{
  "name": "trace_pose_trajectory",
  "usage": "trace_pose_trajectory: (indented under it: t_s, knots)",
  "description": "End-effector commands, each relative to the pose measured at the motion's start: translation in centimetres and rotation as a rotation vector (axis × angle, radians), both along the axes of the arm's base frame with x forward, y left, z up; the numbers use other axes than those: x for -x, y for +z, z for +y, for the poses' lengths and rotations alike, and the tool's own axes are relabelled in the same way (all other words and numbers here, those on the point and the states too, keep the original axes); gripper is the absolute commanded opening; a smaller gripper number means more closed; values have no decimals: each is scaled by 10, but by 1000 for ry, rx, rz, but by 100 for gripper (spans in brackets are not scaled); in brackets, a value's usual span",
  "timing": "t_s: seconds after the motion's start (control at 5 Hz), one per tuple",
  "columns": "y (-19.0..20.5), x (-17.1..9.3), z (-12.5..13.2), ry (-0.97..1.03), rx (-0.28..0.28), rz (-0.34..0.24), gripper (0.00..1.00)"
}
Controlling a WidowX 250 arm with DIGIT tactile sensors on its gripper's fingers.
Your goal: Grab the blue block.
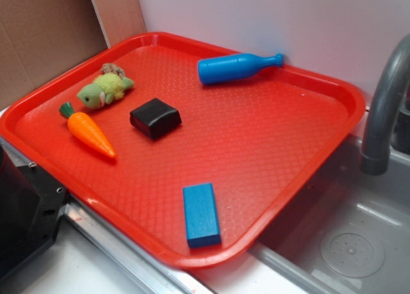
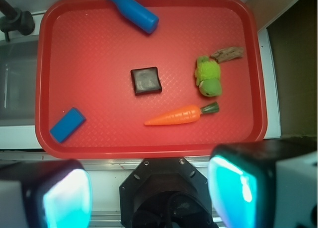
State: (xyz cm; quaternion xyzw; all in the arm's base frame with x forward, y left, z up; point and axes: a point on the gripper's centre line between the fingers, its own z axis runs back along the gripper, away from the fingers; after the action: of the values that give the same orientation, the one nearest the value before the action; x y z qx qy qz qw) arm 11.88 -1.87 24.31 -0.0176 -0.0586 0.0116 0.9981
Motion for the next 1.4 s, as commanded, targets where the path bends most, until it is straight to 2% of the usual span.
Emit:
trace_pose_trajectory:
  t_s: [0.0, 0.2, 0.4, 0.8, 1.0, 1.2]
  knots:
    - [0, 0, 0, 0, 0, 0, 100]
    - [-50, -46, -50, 149, 100, -18, 100]
    - [-85, -87, -110, -1, 179, 18, 100]
    - [-85, -87, -110, -1, 179, 18, 100]
    - [-118, -74, -121, 168, 203, 14, 100]
    - [-135, -65, -154, 327, 171, 87, 100]
